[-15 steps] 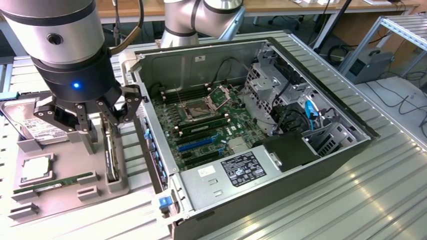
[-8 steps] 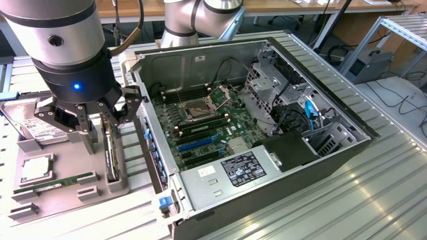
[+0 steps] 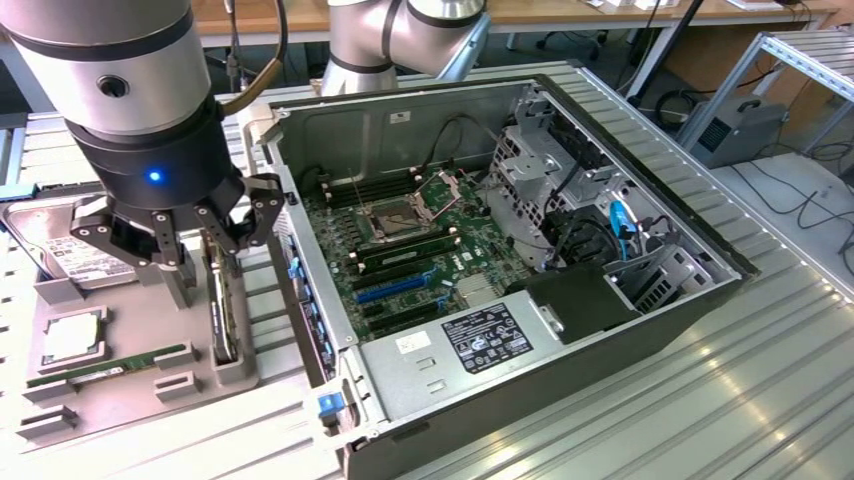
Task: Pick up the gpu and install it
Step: 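Pick up the gpu and move the gpu toward the slot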
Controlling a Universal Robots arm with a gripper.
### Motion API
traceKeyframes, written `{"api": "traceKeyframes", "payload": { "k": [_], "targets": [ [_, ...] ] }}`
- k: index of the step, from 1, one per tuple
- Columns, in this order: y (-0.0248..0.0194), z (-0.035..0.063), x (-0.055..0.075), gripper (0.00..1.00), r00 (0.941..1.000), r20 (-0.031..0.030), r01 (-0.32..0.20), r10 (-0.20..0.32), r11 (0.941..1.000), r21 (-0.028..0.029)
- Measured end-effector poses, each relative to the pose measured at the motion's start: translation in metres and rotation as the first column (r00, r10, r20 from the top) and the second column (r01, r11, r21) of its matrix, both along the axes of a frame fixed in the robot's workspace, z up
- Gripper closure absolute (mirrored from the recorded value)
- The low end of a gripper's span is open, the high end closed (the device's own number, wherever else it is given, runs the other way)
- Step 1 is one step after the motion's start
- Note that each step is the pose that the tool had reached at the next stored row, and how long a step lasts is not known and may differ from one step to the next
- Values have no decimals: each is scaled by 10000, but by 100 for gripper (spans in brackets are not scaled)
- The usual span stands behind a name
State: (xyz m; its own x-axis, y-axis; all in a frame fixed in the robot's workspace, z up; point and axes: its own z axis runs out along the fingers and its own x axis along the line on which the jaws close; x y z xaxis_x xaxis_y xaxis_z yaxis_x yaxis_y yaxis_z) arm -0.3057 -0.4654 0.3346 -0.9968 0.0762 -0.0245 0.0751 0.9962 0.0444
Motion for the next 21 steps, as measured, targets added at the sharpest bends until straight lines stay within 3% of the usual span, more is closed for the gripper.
{"api": "traceKeyframes", "payload": {
  "k": [21],
  "targets": [
    [0,-56,0,58,10000,0,-1,1,10000,-1]
  ]
}}
